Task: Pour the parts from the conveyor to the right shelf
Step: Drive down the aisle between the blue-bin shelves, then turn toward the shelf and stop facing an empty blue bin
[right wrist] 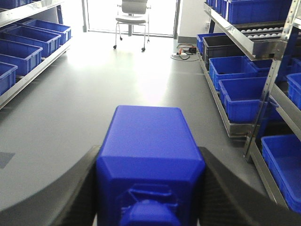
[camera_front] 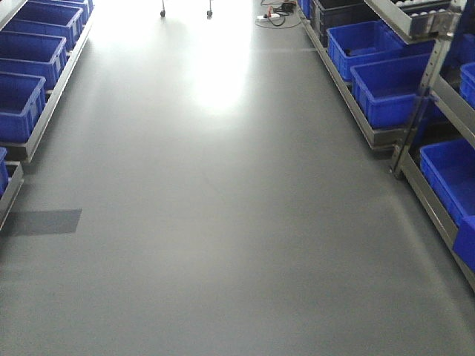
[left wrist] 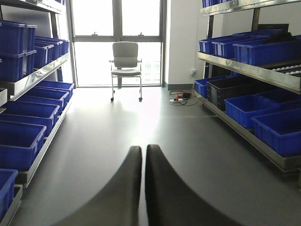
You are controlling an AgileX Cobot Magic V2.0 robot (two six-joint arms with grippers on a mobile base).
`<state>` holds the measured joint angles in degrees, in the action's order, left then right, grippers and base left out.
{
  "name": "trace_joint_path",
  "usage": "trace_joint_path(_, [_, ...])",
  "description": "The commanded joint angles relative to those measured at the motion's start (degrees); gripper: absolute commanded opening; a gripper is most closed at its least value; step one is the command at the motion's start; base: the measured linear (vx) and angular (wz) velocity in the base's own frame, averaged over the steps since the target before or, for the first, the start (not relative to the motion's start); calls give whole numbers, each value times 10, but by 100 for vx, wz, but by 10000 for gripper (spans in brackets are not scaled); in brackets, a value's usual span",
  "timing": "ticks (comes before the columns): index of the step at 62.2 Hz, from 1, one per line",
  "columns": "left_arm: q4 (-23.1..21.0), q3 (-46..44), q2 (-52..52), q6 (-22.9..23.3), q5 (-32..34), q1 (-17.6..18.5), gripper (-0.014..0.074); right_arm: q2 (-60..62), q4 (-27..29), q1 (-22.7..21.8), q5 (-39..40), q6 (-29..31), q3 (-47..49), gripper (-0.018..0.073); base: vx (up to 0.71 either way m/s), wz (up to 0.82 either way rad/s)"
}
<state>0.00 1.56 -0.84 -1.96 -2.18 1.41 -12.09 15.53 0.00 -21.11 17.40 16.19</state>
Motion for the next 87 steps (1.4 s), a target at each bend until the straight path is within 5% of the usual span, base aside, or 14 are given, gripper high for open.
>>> trace_joint_path(1, [0, 17, -6, 5, 41, 0, -6, -5, 3, -2, 44, 3, 16, -5, 65, 4])
trace_joint_path(59, [0, 17, -6, 5, 41, 0, -6, -5, 3, -3, 44, 3, 16, -5, 59, 12])
trace_joint_path(87, [0, 17, -6, 5, 41, 0, -6, -5, 3, -2, 44, 3, 16, -5, 43, 81])
